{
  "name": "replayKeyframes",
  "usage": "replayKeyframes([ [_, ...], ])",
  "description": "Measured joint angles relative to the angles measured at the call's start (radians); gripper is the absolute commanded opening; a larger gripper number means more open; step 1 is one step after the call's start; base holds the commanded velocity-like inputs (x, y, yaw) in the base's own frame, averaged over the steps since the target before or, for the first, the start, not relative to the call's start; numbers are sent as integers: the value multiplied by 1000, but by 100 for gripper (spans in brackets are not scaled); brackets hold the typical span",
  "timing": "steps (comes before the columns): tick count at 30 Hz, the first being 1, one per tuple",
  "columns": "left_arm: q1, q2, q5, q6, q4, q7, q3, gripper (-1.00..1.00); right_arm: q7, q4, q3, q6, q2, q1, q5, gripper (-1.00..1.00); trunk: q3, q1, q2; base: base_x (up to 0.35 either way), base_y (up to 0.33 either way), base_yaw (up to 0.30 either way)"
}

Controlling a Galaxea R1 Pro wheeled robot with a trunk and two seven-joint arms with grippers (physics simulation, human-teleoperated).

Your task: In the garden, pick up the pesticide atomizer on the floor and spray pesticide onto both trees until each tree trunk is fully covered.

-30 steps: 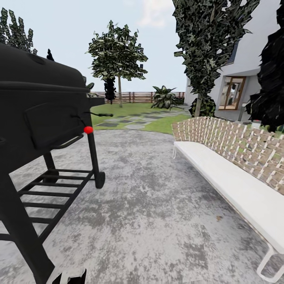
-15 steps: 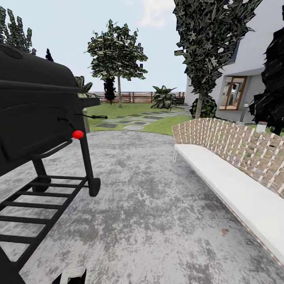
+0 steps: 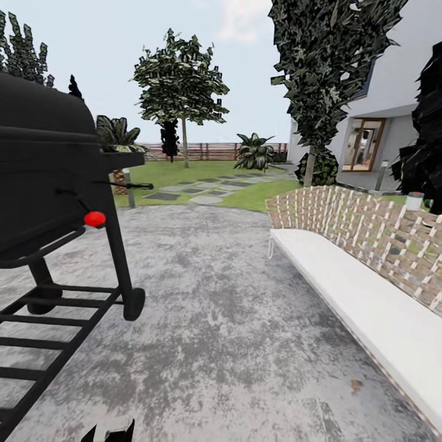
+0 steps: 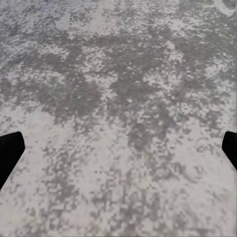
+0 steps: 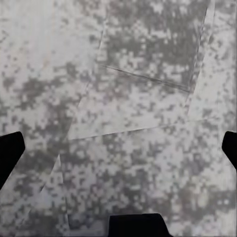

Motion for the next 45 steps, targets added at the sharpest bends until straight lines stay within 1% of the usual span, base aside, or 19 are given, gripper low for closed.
replayKeyframes([
  [45, 0, 0, 0, 0, 0, 0, 0, 100, 0, 0, 0, 0, -1, 0, 0, 100, 0, 0, 0, 328, -1, 0],
])
